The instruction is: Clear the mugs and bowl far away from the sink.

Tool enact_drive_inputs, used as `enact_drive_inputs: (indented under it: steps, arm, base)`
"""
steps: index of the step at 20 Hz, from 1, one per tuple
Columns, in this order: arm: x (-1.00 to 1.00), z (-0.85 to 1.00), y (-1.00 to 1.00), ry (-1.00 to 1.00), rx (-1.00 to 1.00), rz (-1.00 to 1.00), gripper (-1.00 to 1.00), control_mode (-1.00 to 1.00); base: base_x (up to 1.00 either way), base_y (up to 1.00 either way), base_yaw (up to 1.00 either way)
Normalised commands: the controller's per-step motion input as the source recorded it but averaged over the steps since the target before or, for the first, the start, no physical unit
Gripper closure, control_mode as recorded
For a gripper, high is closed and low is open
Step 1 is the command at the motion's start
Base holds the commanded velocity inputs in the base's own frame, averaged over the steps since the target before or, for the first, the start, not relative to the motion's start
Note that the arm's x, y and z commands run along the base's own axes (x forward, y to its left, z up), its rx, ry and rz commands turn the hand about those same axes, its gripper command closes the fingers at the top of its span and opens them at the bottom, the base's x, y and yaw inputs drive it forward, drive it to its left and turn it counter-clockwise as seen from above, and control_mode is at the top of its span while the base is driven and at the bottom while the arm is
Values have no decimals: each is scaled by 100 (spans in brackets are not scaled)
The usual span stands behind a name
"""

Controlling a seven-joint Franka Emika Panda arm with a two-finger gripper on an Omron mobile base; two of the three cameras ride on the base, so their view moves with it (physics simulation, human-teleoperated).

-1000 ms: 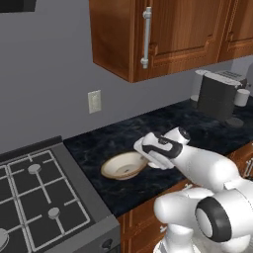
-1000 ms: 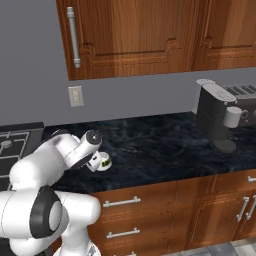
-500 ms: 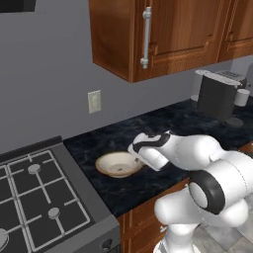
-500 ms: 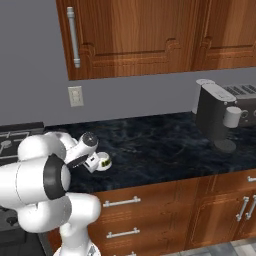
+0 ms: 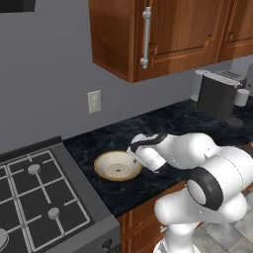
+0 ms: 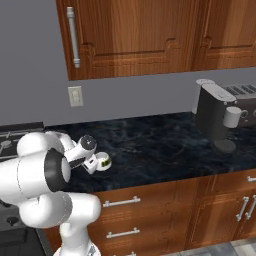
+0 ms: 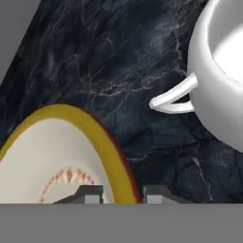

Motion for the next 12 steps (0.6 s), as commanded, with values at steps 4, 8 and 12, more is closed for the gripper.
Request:
enact_drive_inputs:
  steps: [4, 8, 12]
  arm:
    - [-34, 38, -28, -4, 0, 0, -100, -100]
    - [-38, 66, -29, -7, 0, 0, -100, -100]
    - [-25, 86, -27, -6, 1, 0, -100, -100]
  base:
    - [0, 0, 0]
    - [0, 0, 0]
    - [0, 0, 0]
